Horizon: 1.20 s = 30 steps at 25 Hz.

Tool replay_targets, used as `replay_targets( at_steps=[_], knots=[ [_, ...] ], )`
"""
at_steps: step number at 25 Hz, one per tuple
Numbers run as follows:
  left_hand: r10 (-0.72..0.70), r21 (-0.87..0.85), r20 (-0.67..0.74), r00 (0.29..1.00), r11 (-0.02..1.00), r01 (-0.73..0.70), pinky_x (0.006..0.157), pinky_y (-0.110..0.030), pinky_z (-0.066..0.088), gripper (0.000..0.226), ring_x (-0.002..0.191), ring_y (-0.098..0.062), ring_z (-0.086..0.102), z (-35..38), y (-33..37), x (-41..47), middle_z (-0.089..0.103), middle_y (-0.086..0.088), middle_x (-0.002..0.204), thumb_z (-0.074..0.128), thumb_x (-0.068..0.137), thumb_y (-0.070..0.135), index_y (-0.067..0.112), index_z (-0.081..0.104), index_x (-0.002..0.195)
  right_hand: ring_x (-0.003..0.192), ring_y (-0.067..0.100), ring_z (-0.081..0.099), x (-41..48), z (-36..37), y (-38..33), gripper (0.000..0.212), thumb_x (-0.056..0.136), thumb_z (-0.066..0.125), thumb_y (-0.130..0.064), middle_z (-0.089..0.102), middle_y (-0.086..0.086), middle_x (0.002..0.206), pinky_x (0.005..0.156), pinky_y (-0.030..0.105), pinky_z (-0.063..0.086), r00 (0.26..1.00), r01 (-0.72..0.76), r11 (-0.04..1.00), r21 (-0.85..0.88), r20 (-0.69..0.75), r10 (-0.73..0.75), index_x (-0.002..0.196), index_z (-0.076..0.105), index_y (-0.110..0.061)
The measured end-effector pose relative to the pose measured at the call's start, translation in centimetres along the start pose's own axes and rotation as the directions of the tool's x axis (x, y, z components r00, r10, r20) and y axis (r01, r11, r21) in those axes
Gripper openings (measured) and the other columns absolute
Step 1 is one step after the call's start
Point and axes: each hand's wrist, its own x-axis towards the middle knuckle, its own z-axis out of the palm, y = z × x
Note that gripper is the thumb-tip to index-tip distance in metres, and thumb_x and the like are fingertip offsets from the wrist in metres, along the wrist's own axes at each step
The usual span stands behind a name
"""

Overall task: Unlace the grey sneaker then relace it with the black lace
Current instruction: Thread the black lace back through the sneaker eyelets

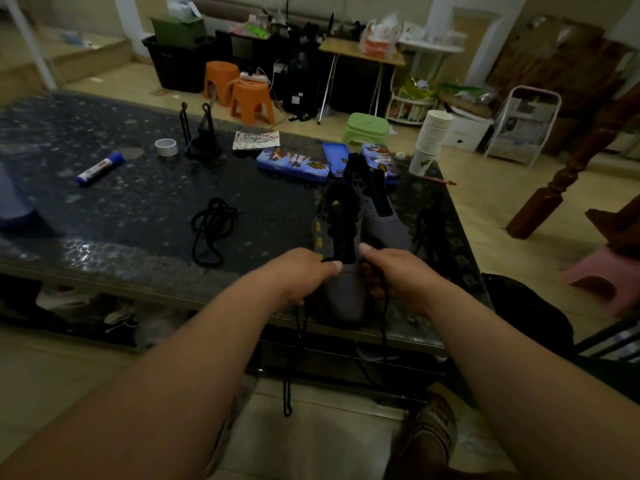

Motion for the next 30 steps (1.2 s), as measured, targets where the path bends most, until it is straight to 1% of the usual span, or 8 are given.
replay_targets(
  at_steps=[3,6,12,18,22,26,28,30],
  knots=[
    [0.062,0.213,-0.247,0.967,0.977,-0.009,0.073,-0.038,0.049,0.038,0.091,-0.035,0.066,1.6,0.3,1.0,0.069,-0.017,0.096,0.057,0.103,0.045,0.009,0.065,0.091,0.065,0.018,0.055,0.1,0.7,-0.2,0.023,0.101,0.066,-0.027,0.057,0.007,0.073,0.052,0.023,0.046,0.988,0.115,0.967,-0.227,-0.070,-0.134,0.085,0.060,-0.012],
    [0.083,0.240,-0.273,0.958,0.971,-0.016,0.088,-0.045,0.055,0.030,0.106,-0.041,0.065,1.7,0.4,1.7,0.069,-0.021,0.112,0.055,0.104,0.033,0.006,0.069,0.104,0.069,0.021,0.050,-0.3,-0.3,0.5,0.024,0.099,0.053,-0.004,0.057,0.015,0.086,0.062,0.033,0.043,0.997,0.071,0.993,0.096,0.000,-0.071,0.076,0.052,-0.012],
    [-0.012,-0.255,0.155,0.988,0.966,0.052,0.065,-0.031,0.046,0.022,0.073,-0.019,0.058,-1.8,-0.1,-0.4,0.060,-0.009,0.086,0.062,0.083,0.027,0.012,0.066,0.098,0.089,0.029,0.065,-0.8,-1.0,0.8,0.020,0.101,0.043,-0.010,0.071,0.014,0.098,0.089,0.047,0.054,0.998,-0.047,0.936,0.348,0.051,0.030,0.085,0.053,-0.014],
    [0.062,-0.137,-0.069,0.996,0.988,-0.071,0.064,-0.031,0.043,0.020,0.069,-0.020,0.055,0.1,-0.6,0.4,0.063,-0.005,0.076,0.062,0.086,0.024,0.021,0.065,0.067,0.077,0.026,0.060,-0.9,0.9,0.6,0.021,0.100,0.065,-0.028,0.063,0.010,0.082,0.072,0.040,0.049,0.986,0.120,0.976,-0.179,-0.096,-0.138,0.085,0.067,-0.013],
    [0.213,0.361,-0.180,0.960,0.922,-0.137,0.070,-0.032,0.043,0.028,0.082,-0.025,0.061,2.2,-0.9,0.9,0.053,-0.005,0.097,0.061,0.100,0.033,0.025,0.055,0.073,0.094,0.029,0.065,-2.1,-0.8,0.5,0.018,0.102,0.043,-0.011,0.069,0.014,0.096,0.087,0.049,0.050,1.000,-0.017,0.923,0.385,-0.001,0.019,0.089,0.056,-0.011],
    [0.212,0.363,-0.221,0.952,0.924,-0.121,0.070,-0.033,0.041,0.032,0.096,-0.035,0.063,1.7,-0.2,0.2,0.055,-0.008,0.086,0.053,0.104,0.027,0.019,0.048,0.074,0.099,0.031,0.073,-4.3,-2.8,0.6,0.030,0.099,0.038,-0.012,0.075,0.012,0.089,0.098,0.051,0.053,0.993,0.120,0.606,0.786,-0.095,-0.074,0.076,0.057,-0.010],
    [0.215,0.417,-0.181,0.960,0.901,-0.123,0.070,-0.033,0.040,0.029,0.098,-0.036,0.063,1.4,-0.2,-0.2,0.061,-0.014,0.092,0.052,0.105,0.026,0.016,0.048,0.078,0.084,0.029,0.074,-4.7,-3.4,-0.5,0.031,0.098,0.040,-0.014,0.064,0.007,0.069,0.094,0.050,0.056,0.982,0.183,0.434,0.882,-0.146,-0.116,0.069,0.050,-0.013],
    [0.248,0.465,-0.182,0.952,0.874,-0.139,0.072,-0.032,0.041,0.024,0.098,-0.035,0.063,1.8,-0.3,-0.5,0.063,-0.018,0.103,0.052,0.105,0.027,0.016,0.051,0.084,0.062,0.021,0.062,-4.0,-3.7,-0.8,0.031,0.100,0.047,-0.013,0.049,0.005,0.061,0.080,0.043,0.060,0.977,0.207,0.540,0.816,-0.198,-0.077,0.069,0.050,-0.012]
  ],
)
